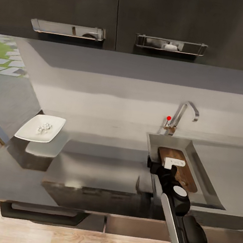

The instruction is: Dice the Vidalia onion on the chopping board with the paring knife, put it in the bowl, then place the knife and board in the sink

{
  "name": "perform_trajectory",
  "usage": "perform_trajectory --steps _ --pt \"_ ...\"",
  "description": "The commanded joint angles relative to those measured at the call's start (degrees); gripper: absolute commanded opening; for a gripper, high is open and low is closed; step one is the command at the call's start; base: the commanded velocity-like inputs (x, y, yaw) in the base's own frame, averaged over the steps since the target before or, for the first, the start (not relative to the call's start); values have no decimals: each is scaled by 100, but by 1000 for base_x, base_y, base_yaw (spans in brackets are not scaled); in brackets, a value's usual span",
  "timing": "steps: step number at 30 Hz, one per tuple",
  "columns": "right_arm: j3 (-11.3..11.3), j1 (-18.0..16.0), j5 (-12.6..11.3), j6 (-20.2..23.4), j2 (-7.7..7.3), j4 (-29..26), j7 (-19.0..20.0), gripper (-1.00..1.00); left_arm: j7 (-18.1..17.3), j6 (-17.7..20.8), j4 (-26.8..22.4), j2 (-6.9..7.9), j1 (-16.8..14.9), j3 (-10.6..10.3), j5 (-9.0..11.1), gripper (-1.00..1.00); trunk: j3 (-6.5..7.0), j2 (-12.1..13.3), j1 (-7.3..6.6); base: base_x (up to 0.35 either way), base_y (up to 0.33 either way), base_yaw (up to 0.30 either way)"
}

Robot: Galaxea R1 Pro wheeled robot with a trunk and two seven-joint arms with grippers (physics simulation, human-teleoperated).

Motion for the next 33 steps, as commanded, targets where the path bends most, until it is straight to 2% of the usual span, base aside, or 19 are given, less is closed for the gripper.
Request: perform_trajectory --steps 1,9,33 --pt "26 7 -62 -28 -30 -7 -55 100 27 -15 -9 6 0 -48 60 100 -9 -11 0 -333 0 0" --pt "55 106 -63 -125 -87 -7 -54 100 27 -15 -10 6 0 -48 59 100 -9 -11 0 -334 0 0" --pt "55 335 -63 -196 -92 -7 -51 100 27 -15 -3 6 0 -48 63 100 -9 -11 0 -334 0 0"
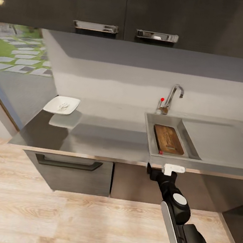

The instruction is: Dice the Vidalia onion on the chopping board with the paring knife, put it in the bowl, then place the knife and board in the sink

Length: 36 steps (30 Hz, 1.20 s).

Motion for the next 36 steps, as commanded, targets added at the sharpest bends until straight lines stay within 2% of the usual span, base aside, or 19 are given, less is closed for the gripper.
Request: perform_trajectory --steps 1,6,9,10,12,14,18,19,23,26,27,29,30,32,36 --pt "9 47 -59 -29 -2 -7 -50 100 27 -15 -10 6 0 -48 57 100 -9 -11 0 -334 0 0" --pt "9 422 -59 -500 -33 3 -47 100 27 -24 -32 9 0 -48 45 100 -9 -11 0 -224 0 0" --pt "9 781 -69 -811 -187 31 -28 100 30 -40 -84 18 0 -48 36 100 -9 -11 0 -45 0 0" --pt "16 1184 -74 -1407 -362 120 157 100 48 -41 -337 37 0 -48 29 100 -9 -11 0 -7 0 0" --pt "17 1388 -71 -1728 -402 271 313 100 53 -40 -552 94 0 -48 28 100 -9 -11 0 -5 0 0" --pt "18 1577 -64 -2166 -425 645 496 100 58 -34 -895 225 0 -55 27 100 -9 -11 0 -2 0 0" --pt "20 1735 5 -3409 -429 2017 709 100 61 -1 -1481 335 0 -51 26 100 -9 -11 0 0 0 0" --pt "110 1760 33 -4259 -385 3217 847 100 62 37 -1707 350 0 -36 20 100 -9 -11 0 0 0 0" --pt "462 1776 28 -5301 -351 4995 938 100 70 52 -1886 415 -129 -13 20 100 -9 -11 0 0 0 0" --pt "534 1779 14 -5816 -343 5771 951 100 79 52 -1839 567 -390 -7 52 100 -9 -11 0 0 0 0" --pt "552 1780 7 -6032 -336 6014 948 100 65 38 -1579 623 -490 -5 72 100 -9 -11 0 0 0 0" --pt "557 1781 5 -6070 -328 6060 947 100 59 34 -1478 631 -508 -5 77 100 -9 -11 0 0 0 0" --pt "560 1781 5 -6099 -254 6177 947 100 55 28 -1386 630 -523 -9 85 100 -9 -11 0 0 0 0" --pt "551 1782 1 -6110 -204 6385 947 100 54 23 -1363 630 -526 -17 83 100 -9 -11 0 0 0 0" --pt "537 1786 -6 -6118 -161 6630 915 100 53 5 -1207 630 -528 -22 82 100 3 -11 0 0 0 0"
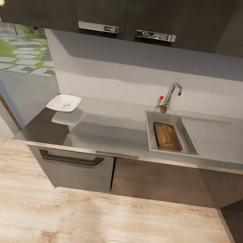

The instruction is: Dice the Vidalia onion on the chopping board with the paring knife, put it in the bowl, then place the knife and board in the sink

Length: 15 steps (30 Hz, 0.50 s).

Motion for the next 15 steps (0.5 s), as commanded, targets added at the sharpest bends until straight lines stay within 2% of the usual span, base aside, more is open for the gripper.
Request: perform_trajectory --steps 1,15 --pt "49 -2 -51 -18 -6 8 -37 100 34 -16 76 10 -2 -43 53 100 0 -10 4 0 0 0" --pt "40 0 -47 -18 -5 16 -39 100 34 -3 154 6 -2 -39 52 100 125 -10 4 0 0 0"
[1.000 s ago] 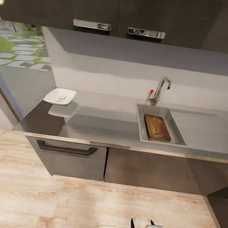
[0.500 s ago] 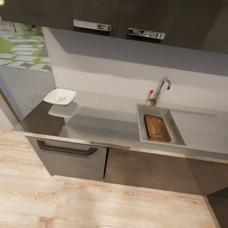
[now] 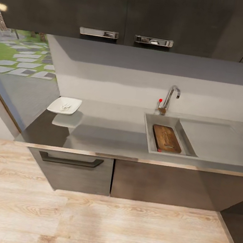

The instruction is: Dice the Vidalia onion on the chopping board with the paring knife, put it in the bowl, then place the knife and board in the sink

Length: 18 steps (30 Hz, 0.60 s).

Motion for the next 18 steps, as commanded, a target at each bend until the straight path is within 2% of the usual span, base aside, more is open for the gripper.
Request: perform_trajectory --steps 1,18 --pt "49 -4 -53 -17 -7 0 -34 100 34 -13 -10 8 -1 -48 57 100 1 -10 4 0 0 0" --pt "49 -4 -47 -17 -7 43 -34 100 34 -2 19 5 -1 -40 57 100 154 -10 4 0 0 0"
